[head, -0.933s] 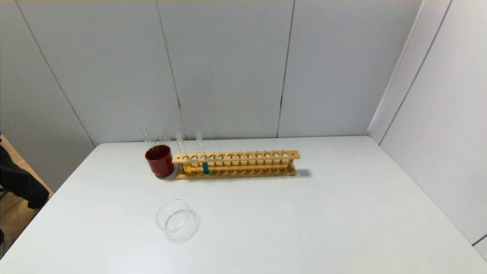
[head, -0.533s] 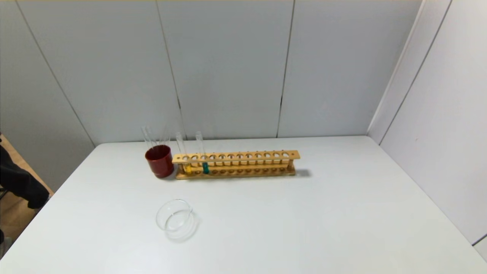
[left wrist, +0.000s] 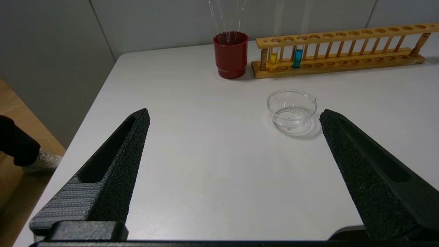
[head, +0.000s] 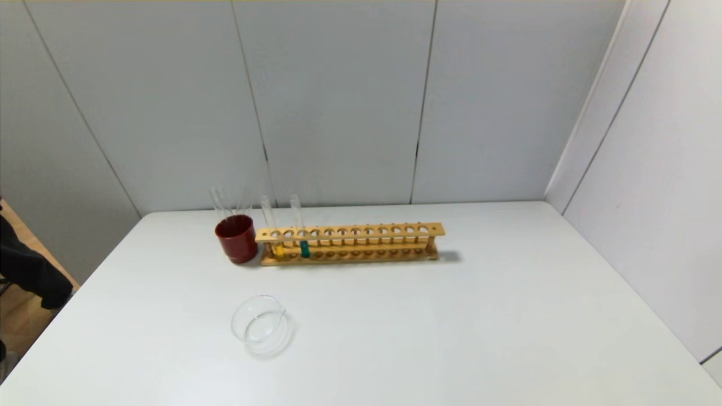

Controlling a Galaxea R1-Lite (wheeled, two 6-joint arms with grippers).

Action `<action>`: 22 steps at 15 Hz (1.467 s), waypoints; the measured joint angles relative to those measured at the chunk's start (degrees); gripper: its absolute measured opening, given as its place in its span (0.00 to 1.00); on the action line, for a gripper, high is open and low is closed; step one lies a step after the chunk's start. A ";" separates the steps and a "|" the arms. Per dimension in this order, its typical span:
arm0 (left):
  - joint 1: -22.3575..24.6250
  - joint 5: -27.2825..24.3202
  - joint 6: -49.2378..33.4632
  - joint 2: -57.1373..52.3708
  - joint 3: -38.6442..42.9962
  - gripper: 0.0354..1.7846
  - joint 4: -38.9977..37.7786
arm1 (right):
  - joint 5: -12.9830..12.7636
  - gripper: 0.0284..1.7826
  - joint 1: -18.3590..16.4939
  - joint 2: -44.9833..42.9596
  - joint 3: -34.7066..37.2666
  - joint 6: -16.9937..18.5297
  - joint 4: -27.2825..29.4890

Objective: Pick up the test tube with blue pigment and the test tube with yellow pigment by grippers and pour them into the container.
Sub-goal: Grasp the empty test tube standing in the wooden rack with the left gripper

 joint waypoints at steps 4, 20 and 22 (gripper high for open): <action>-0.02 -0.48 0.04 2.74 -10.91 0.98 9.24 | 0.02 0.98 0.00 0.00 0.00 0.00 0.00; -0.23 -10.80 0.01 58.42 -37.43 0.98 -6.33 | 0.02 0.98 0.00 0.00 0.00 0.00 0.00; -0.21 -12.63 0.04 63.57 -37.64 0.98 -9.83 | 0.02 0.98 0.00 0.00 0.00 0.00 0.00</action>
